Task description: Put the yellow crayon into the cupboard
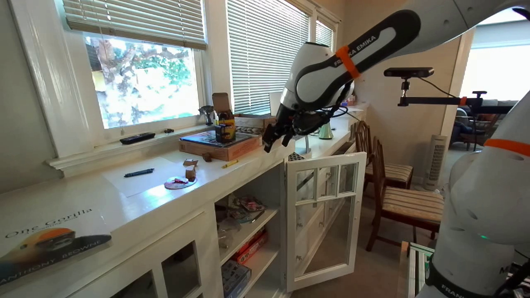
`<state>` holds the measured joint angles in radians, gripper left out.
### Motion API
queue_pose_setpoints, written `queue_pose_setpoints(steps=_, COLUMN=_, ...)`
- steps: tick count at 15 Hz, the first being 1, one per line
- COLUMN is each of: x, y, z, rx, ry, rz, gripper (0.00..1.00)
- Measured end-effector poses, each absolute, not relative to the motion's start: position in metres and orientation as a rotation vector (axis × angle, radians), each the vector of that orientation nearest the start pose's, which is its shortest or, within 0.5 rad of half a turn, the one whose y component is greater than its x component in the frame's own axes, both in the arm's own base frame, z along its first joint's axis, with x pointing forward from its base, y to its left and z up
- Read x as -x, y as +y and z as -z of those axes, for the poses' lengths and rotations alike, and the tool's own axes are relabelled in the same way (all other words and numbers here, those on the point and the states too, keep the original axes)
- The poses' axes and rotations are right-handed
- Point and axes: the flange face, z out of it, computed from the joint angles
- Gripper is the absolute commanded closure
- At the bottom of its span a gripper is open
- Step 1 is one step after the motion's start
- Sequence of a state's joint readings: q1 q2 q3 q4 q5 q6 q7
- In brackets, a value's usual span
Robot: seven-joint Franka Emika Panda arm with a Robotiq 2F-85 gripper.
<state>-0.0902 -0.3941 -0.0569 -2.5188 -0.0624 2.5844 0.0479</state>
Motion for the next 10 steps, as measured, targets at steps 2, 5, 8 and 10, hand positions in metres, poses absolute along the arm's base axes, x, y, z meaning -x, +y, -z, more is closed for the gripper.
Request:
queue_pose_setpoints(steps=2, x=-0.460, y=-0.061, z=-0.464, rx=3.068, ry=0.276, rz=0.742, gripper=0.00)
queue_pose_setpoints(steps=5, x=-0.473, y=-0.048, z=-0.459, rx=3.025, ry=0.251, rz=0.727, gripper=0.00)
queue_pose_setpoints(steps=8, x=-0.476, y=-0.042, z=-0.460, rx=3.016, ry=0.237, rz=0.727, gripper=0.00)
queue_pose_setpoints(steps=10, x=-0.476, y=-0.044, z=-0.460, rx=3.016, ry=0.236, rz=0.727, gripper=0.00)
